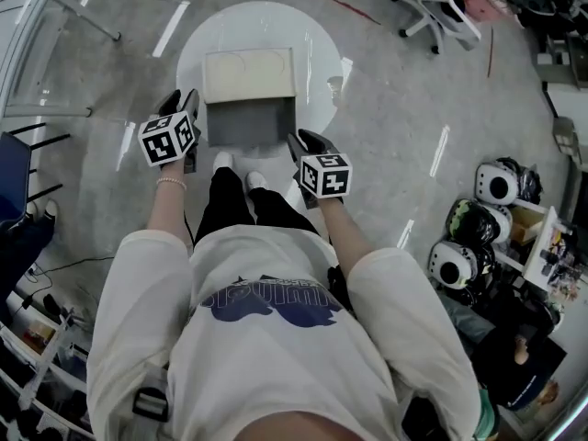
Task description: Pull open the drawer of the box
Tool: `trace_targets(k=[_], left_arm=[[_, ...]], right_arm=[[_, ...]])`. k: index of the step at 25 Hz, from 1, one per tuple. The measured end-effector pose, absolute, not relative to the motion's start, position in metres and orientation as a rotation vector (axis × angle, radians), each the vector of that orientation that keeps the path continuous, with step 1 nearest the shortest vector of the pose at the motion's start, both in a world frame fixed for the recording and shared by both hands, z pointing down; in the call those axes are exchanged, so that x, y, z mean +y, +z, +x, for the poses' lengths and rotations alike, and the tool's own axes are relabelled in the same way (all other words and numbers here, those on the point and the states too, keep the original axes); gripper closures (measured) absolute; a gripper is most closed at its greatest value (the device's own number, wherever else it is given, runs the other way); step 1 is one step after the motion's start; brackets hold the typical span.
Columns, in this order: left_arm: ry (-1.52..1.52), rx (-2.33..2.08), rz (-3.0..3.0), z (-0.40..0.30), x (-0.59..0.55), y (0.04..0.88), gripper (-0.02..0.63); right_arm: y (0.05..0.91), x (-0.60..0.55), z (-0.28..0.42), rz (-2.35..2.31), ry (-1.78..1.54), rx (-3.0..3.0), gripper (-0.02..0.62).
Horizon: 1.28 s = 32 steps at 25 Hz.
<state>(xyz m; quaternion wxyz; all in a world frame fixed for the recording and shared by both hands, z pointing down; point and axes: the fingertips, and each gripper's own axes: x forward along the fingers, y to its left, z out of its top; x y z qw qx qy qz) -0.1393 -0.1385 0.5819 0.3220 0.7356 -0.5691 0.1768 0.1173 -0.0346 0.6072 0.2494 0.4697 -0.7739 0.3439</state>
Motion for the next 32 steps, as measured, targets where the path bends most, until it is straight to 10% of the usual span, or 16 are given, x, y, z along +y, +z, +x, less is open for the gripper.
trace_targets(k=[12, 17, 32], left_arm=[[-0.133, -1.826, 2.338, -0.125, -0.071, 0.298, 0.443], [-0.181, -1.847, 2.562, -0.107, -0.070, 0.235, 0.598], [-0.156, -1.911, 2.640, -0.122, -0.070, 0.210, 0.600]], right_arm=[[0.312, -0.140, 0.177, 1.758, 0.404, -2.658, 0.522], [0.226, -0.129, 0.155, 1.852, 0.007, -2.715, 0.591], [0.186, -0.097, 0.105, 1.789, -0.455, -2.592, 0.600]])
